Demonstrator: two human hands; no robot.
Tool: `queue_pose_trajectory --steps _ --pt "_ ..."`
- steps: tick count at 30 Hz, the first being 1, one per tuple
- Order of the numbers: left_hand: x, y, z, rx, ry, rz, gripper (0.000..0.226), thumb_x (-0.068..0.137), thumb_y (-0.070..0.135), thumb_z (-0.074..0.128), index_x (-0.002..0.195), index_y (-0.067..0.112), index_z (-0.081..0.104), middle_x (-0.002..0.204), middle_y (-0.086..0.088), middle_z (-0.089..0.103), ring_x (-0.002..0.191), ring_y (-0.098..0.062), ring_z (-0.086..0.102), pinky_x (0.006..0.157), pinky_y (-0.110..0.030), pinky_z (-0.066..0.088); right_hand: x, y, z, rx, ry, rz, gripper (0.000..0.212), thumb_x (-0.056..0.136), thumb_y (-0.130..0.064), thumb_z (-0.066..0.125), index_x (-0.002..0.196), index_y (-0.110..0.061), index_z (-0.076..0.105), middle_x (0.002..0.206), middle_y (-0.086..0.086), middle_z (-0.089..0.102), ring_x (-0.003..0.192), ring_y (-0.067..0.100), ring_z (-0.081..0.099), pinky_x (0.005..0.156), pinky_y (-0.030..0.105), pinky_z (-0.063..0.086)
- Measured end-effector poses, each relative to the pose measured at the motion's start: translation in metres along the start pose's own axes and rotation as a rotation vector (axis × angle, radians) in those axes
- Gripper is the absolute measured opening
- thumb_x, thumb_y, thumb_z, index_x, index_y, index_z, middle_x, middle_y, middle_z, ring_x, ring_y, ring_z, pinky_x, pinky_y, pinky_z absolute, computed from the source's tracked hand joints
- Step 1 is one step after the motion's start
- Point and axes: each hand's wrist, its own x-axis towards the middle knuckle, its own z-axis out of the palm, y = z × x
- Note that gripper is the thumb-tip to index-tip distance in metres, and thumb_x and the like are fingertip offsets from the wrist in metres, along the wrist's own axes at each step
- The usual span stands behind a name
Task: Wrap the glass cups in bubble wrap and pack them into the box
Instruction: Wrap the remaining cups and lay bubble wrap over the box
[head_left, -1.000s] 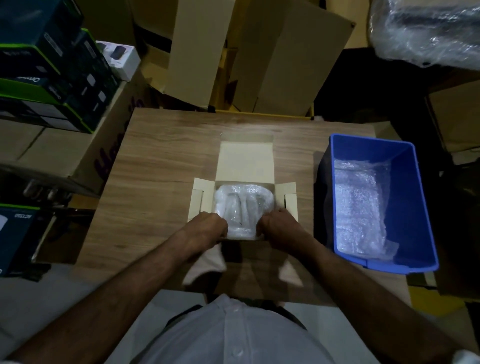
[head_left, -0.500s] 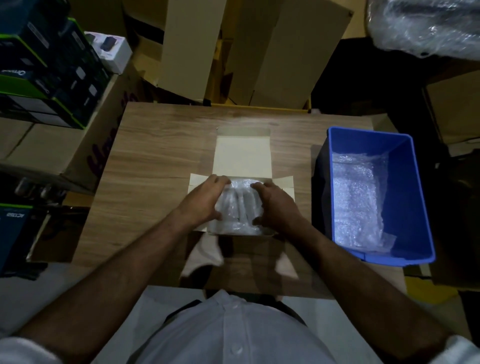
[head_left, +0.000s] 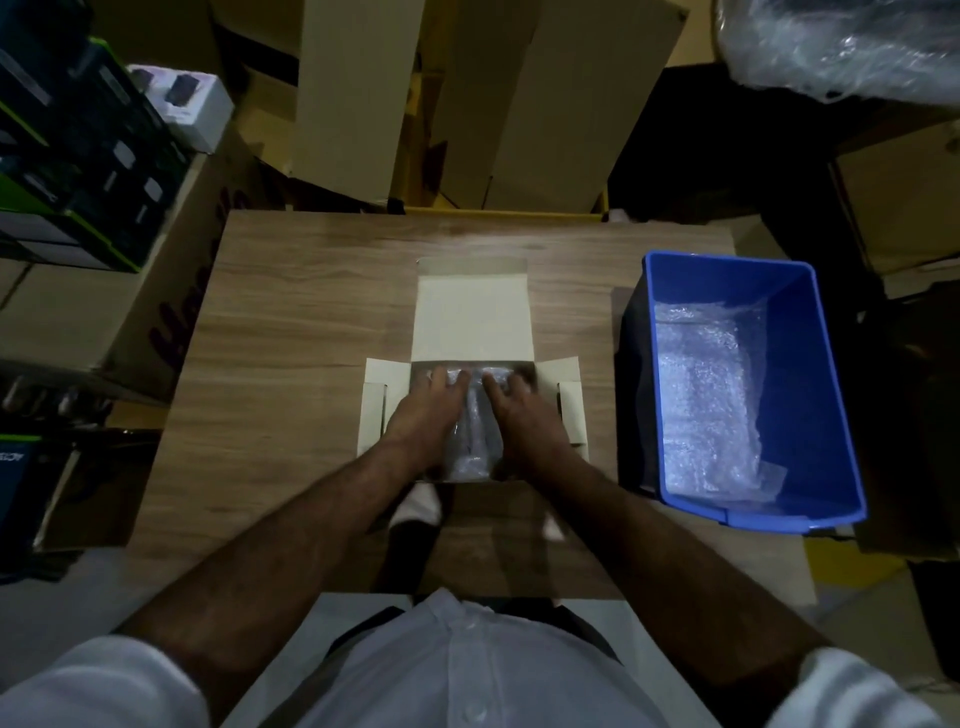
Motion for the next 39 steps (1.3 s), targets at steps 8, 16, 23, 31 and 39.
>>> queue_pose_trajectory --steps 8,16,23,31,39 --pt "-0.011 0.0 0.009 0.054 0.101 -0.013 0.093 0.089 0.033 0.068 0.159 0.009 0.012 0.148 -0.018 0.04 0.134 -0.032 0.042 0.105 -0.04 0.042 -0.009 0.004 -0.006 0.03 0.011 -0.034 0.13 0.069 -0.043 0.089 0.161 -0.011 0.003 0.164 0.022 0.014 0.142 0.039 0.038 0.103 0.044 0.046" --pt "-0.042 0.008 0.006 -0.119 0.376 0.035 0.101 0.065 0.045 0.088 0.149 0.012 0.042 0.146 -0.019 0.05 0.133 -0.035 0.05 0.111 -0.048 0.039 -0.046 0.029 -0.017 0.041 0.38 -0.097 0.087 0.078 -0.028 0.079 0.152 -0.01 0.035 0.155 0.019 0.038 0.136 0.033 0.045 0.108 0.042 0.045" --pt "-0.02 0.071 -0.025 -0.239 0.51 0.2 0.073 0.092 0.048 0.061 0.152 0.013 0.038 0.16 -0.019 0.032 0.145 -0.034 0.035 0.117 -0.05 0.033 -0.088 0.079 -0.033 0.078 0.626 0.064 0.07 0.085 -0.017 0.064 0.15 -0.002 0.041 0.154 0.03 0.036 0.139 0.045 0.04 0.113 0.052 0.037" --pt "0.031 0.171 -0.052 -0.31 0.586 0.371 0.06 0.102 0.039 0.046 0.15 0.003 0.043 0.16 -0.026 0.029 0.147 -0.042 0.032 0.12 -0.053 0.028 -0.135 0.177 -0.01 0.134 0.653 0.261 0.07 0.088 -0.028 0.072 0.149 -0.008 0.046 0.157 0.028 0.035 0.143 0.045 0.037 0.112 0.052 0.04" --pt "0.059 0.214 -0.04 -0.24 0.303 0.27 0.071 0.094 0.042 0.035 0.157 0.009 0.03 0.168 -0.02 0.0 0.154 -0.041 0.01 0.122 -0.054 0.023 -0.119 0.248 0.005 -0.002 -0.015 0.265 0.103 0.075 -0.045 0.081 0.159 -0.026 0.024 0.166 0.024 0.002 0.153 0.037 0.013 0.122 0.041 0.027"
